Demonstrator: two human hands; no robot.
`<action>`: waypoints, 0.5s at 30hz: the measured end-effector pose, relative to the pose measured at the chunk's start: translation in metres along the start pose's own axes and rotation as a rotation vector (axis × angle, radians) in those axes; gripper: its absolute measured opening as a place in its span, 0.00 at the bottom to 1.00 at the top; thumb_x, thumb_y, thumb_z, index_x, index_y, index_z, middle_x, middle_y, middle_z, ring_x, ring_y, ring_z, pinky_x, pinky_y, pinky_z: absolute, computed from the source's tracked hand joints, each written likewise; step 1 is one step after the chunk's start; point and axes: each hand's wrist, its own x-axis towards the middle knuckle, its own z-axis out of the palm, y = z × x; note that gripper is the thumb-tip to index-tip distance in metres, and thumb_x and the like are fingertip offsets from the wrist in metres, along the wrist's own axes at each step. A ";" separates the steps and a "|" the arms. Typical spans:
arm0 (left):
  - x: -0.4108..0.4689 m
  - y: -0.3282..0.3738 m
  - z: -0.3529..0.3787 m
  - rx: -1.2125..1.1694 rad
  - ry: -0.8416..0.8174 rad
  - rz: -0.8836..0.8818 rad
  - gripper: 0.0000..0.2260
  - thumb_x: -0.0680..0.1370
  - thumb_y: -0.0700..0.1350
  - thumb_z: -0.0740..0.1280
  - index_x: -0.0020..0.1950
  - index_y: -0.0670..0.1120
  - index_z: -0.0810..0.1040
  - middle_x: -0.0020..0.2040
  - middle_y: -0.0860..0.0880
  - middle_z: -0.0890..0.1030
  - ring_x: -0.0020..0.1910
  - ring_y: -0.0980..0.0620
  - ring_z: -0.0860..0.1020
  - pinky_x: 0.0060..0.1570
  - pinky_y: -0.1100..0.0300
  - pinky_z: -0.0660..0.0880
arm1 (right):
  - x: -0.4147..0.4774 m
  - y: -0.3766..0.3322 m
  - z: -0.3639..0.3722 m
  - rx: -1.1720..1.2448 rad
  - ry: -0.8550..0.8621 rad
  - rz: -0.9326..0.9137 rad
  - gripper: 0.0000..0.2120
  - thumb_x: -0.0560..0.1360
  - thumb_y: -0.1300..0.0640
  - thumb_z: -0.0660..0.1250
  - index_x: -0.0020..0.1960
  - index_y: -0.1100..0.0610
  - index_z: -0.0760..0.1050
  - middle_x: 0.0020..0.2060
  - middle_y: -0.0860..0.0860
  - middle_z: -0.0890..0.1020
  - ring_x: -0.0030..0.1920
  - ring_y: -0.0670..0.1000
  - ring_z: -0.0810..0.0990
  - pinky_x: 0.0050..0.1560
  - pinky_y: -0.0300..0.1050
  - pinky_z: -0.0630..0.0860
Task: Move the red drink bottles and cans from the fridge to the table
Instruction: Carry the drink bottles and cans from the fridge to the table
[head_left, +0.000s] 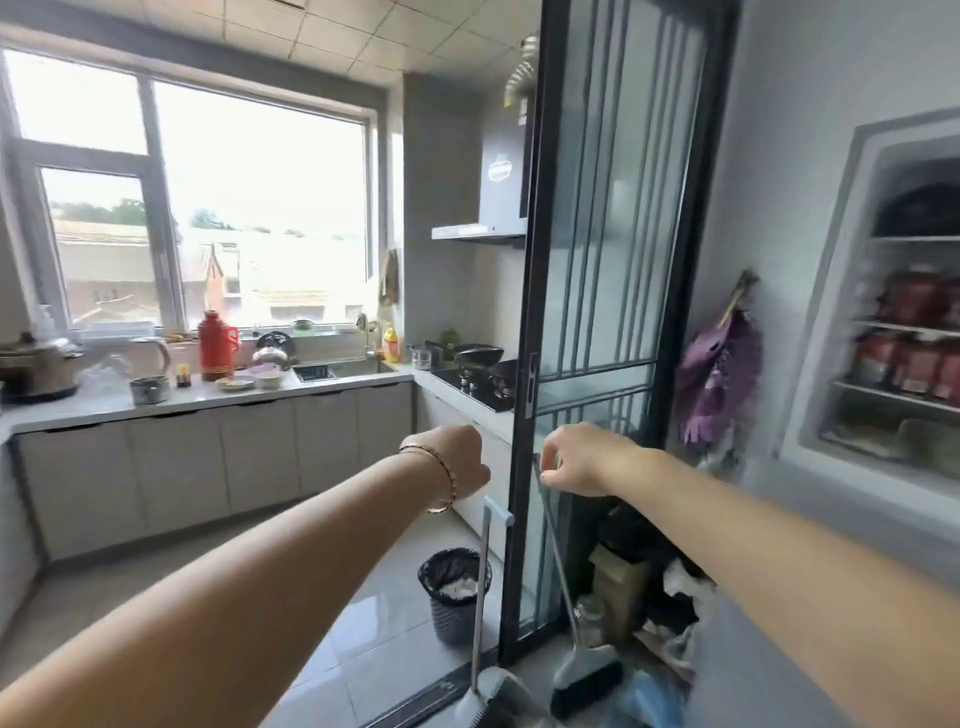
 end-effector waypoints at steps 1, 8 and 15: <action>0.026 0.015 0.004 0.014 -0.007 0.047 0.13 0.78 0.48 0.59 0.55 0.43 0.77 0.54 0.47 0.80 0.53 0.46 0.78 0.44 0.57 0.72 | 0.009 0.023 -0.002 0.014 0.003 0.048 0.11 0.76 0.52 0.62 0.56 0.55 0.77 0.54 0.51 0.80 0.54 0.53 0.78 0.55 0.47 0.76; 0.184 0.111 0.018 0.081 -0.048 0.347 0.14 0.79 0.47 0.58 0.58 0.41 0.77 0.57 0.44 0.79 0.57 0.45 0.77 0.52 0.56 0.73 | 0.063 0.157 -0.022 0.031 0.017 0.329 0.12 0.75 0.55 0.62 0.55 0.56 0.79 0.55 0.52 0.81 0.56 0.53 0.78 0.56 0.47 0.76; 0.309 0.244 0.019 0.098 -0.003 0.673 0.13 0.80 0.45 0.56 0.57 0.41 0.77 0.57 0.45 0.79 0.56 0.45 0.77 0.52 0.53 0.74 | 0.075 0.301 -0.052 0.039 0.103 0.696 0.14 0.75 0.58 0.60 0.55 0.62 0.79 0.56 0.59 0.81 0.56 0.59 0.80 0.47 0.46 0.76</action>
